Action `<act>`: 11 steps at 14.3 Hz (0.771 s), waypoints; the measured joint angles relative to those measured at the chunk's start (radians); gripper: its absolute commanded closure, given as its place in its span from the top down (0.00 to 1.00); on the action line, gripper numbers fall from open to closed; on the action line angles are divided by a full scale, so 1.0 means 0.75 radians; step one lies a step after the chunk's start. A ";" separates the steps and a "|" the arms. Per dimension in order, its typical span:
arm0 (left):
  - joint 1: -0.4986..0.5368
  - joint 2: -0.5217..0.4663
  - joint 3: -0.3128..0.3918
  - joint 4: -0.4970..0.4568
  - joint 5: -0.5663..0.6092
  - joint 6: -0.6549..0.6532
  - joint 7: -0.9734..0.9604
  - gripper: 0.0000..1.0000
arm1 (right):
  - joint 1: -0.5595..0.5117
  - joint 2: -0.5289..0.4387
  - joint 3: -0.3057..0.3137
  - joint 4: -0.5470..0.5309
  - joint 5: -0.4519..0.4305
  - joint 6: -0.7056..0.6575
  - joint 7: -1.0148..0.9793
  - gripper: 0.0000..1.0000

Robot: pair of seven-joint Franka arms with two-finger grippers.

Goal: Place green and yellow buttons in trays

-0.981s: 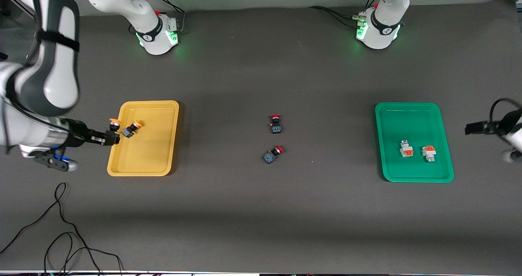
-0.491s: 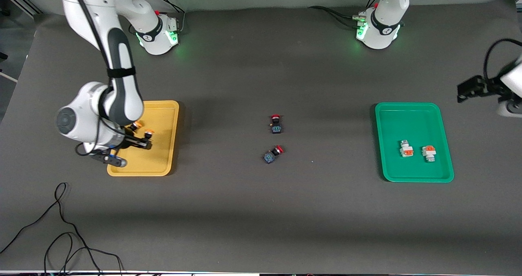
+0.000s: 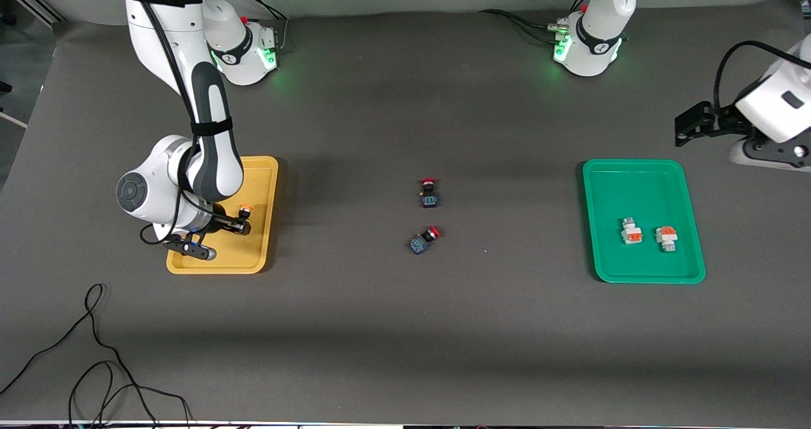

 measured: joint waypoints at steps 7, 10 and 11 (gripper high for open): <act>-0.007 -0.001 0.030 -0.004 -0.009 0.000 -0.007 1.00 | 0.005 -0.181 -0.221 0.286 -0.138 -0.467 -0.020 1.00; -0.061 -0.001 0.103 -0.004 -0.009 0.000 -0.005 1.00 | 0.005 -0.227 -0.314 0.561 -0.224 -0.727 -0.018 1.00; -0.072 -0.001 0.121 -0.005 -0.009 0.000 -0.005 1.00 | 0.005 -0.229 -0.338 0.641 -0.238 -0.796 -0.015 1.00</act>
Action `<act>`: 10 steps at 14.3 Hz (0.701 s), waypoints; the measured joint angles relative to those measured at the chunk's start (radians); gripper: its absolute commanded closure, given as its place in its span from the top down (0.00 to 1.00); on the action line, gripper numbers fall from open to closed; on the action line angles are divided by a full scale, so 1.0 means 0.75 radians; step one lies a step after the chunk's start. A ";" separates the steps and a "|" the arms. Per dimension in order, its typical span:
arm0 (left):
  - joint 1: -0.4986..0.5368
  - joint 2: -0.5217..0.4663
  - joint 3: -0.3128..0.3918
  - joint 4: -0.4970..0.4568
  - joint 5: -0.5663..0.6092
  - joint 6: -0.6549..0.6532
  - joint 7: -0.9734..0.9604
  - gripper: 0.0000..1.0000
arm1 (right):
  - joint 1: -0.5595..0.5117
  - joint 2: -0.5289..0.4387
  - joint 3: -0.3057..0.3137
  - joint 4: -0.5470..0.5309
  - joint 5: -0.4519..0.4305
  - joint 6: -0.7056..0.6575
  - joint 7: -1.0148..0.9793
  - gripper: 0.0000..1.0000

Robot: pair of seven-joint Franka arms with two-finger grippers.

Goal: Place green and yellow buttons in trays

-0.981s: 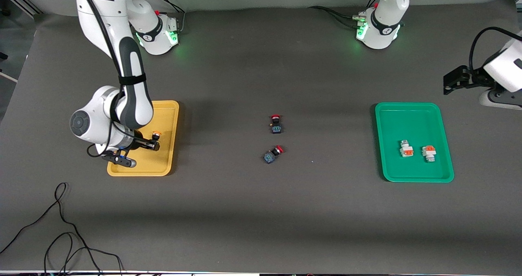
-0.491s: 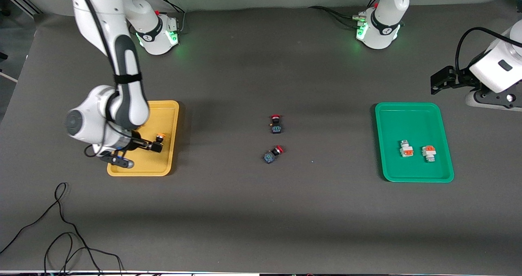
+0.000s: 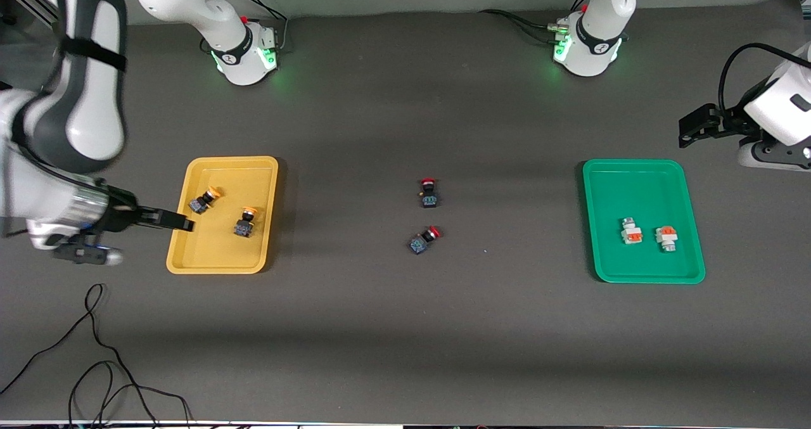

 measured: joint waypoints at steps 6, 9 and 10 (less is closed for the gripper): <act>-0.007 -0.001 0.012 0.000 0.000 0.000 0.000 1.00 | -0.017 -0.051 -0.081 0.244 -0.071 -0.259 0.013 1.00; -0.008 -0.001 0.012 0.000 0.000 -0.001 0.000 1.00 | -0.247 -0.228 0.251 0.250 -0.316 -0.280 0.112 1.00; -0.008 -0.002 0.013 0.000 0.000 -0.001 0.000 1.00 | -0.362 -0.284 0.407 0.246 -0.381 -0.284 0.164 1.00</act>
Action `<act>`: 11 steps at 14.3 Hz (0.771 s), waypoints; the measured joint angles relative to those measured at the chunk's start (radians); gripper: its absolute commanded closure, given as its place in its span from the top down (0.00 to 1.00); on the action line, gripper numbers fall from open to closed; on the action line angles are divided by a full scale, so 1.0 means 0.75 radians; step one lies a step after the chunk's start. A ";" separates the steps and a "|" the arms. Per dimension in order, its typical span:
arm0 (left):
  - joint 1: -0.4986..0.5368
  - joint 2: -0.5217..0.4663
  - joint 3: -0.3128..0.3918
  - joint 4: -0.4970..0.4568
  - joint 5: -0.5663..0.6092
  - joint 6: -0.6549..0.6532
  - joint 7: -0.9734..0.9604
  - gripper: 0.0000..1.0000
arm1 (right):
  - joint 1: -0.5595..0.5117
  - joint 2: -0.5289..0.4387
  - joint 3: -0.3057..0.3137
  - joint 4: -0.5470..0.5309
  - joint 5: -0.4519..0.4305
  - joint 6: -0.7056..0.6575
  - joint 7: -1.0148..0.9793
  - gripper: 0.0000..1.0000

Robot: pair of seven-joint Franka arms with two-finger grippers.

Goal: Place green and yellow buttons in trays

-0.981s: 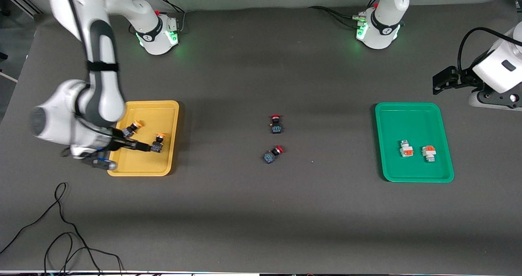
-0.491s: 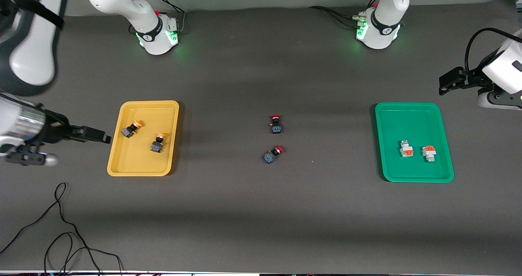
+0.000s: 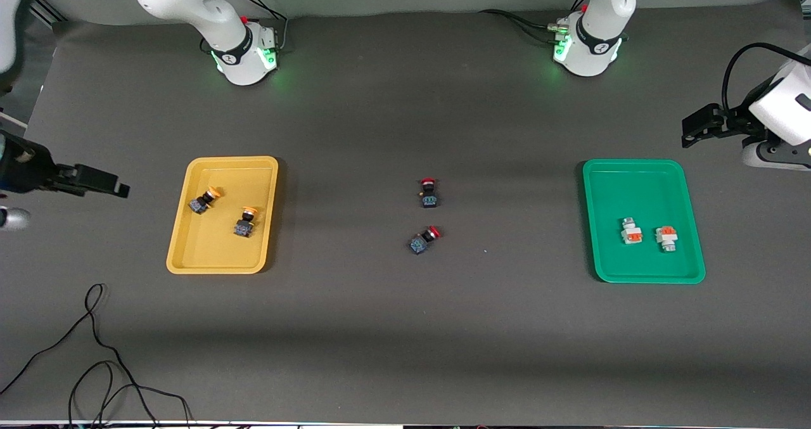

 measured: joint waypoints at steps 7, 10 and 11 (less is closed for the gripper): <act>0.000 0.000 0.003 0.000 0.000 -0.001 0.000 1.00 | -0.648 -0.228 0.883 -0.283 -0.137 0.187 0.294 1.00; 0.000 -0.001 0.006 0.000 0.000 -0.002 0.000 1.00 | -0.764 -0.277 0.980 -0.348 -0.164 0.211 0.313 1.00; 0.000 -0.001 0.007 0.000 0.000 -0.003 0.000 1.00 | -0.792 -0.294 0.981 -0.350 -0.164 0.195 0.309 1.00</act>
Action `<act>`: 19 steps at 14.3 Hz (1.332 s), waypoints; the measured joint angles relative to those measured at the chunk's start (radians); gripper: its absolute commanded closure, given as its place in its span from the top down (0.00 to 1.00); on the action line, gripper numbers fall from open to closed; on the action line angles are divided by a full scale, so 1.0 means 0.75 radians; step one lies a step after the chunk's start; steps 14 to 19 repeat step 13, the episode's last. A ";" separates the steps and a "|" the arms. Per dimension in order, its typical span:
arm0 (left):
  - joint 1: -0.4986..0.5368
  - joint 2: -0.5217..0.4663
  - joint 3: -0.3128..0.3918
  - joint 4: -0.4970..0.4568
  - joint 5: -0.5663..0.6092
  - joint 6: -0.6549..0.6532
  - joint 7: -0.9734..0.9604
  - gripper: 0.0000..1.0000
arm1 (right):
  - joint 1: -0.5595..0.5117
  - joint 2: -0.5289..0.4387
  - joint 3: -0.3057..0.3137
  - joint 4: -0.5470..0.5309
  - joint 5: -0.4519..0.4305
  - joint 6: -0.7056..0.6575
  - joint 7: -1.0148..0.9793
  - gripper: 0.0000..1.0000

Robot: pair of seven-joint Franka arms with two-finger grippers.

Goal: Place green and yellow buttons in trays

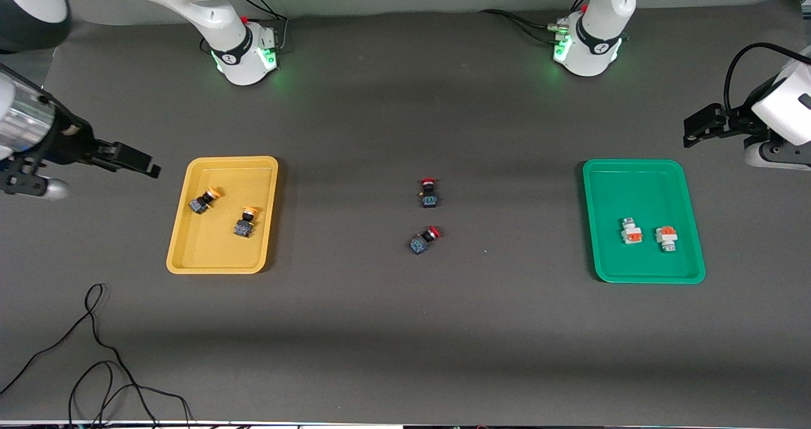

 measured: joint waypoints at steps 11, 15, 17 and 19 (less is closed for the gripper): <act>0.000 0.000 0.004 0.000 0.000 -0.003 0.000 1.00 | -0.031 -0.060 -0.006 0.005 -0.096 -0.086 -0.023 1.00; 0.000 -0.001 0.006 0.000 0.000 -0.003 0.000 1.00 | -0.032 -0.063 -0.017 0.008 -0.096 -0.100 -0.039 1.00; 0.000 -0.001 0.006 0.000 0.000 -0.003 0.000 1.00 | -0.032 -0.063 -0.017 0.008 -0.096 -0.100 -0.039 1.00; 0.000 -0.001 0.006 0.000 0.000 -0.003 0.000 1.00 | -0.032 -0.063 -0.017 0.008 -0.096 -0.100 -0.039 1.00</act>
